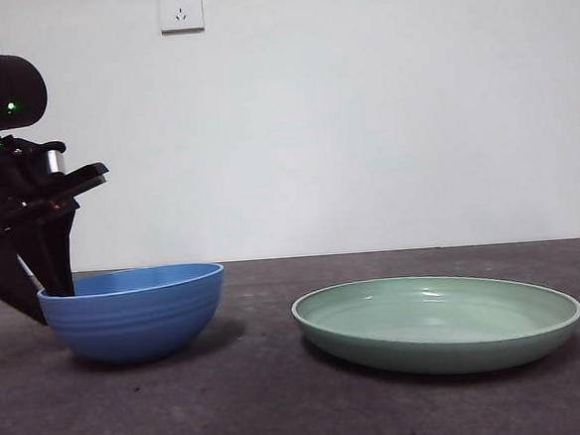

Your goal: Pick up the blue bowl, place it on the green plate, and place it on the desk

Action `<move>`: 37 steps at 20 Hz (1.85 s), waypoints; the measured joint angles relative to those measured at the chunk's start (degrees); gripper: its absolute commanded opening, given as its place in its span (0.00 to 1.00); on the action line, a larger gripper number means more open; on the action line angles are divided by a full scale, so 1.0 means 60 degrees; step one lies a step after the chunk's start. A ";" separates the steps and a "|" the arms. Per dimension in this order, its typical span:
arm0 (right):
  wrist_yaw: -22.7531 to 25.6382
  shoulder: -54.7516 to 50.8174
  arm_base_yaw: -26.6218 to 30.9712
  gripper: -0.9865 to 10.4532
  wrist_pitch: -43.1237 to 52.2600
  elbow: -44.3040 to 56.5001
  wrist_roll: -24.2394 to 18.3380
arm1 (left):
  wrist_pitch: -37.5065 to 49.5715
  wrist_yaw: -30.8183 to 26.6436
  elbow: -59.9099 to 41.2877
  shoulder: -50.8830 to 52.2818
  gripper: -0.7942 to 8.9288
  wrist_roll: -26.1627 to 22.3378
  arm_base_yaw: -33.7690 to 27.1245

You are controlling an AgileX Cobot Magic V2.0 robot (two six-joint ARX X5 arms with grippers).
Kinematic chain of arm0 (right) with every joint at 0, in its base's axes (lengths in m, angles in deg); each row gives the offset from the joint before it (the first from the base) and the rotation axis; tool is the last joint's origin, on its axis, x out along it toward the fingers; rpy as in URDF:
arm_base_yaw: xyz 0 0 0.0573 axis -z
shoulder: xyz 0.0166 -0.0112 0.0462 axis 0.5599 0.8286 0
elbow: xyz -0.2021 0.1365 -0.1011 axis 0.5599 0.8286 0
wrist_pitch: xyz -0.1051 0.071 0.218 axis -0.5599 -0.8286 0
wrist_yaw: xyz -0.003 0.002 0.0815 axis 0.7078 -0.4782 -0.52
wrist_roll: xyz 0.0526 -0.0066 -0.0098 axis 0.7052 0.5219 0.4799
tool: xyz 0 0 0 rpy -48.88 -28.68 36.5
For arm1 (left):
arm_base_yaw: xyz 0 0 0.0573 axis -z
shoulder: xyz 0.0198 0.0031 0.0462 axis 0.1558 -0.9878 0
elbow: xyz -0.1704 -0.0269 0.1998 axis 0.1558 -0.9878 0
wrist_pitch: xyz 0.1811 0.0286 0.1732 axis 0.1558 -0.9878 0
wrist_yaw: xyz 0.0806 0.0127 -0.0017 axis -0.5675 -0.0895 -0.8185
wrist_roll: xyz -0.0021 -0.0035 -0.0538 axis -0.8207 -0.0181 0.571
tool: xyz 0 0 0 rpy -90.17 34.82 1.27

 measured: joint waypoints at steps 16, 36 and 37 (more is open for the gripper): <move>0.0004 0.0000 0.0000 0.66 0.0011 0.0000 0.0000 | -0.2306 -0.0047 0.4040 -0.0102 0.10 -0.0040 0.2397; 0.0004 0.0000 0.0000 0.66 0.0004 0.0000 -0.0007 | -0.2390 -0.1453 0.7096 -0.4819 0.10 0.0109 0.5530; 0.0004 0.0000 0.0000 0.66 0.0004 0.0000 -0.0007 | -0.2375 -0.1548 0.7096 -0.4819 0.10 0.0113 0.5541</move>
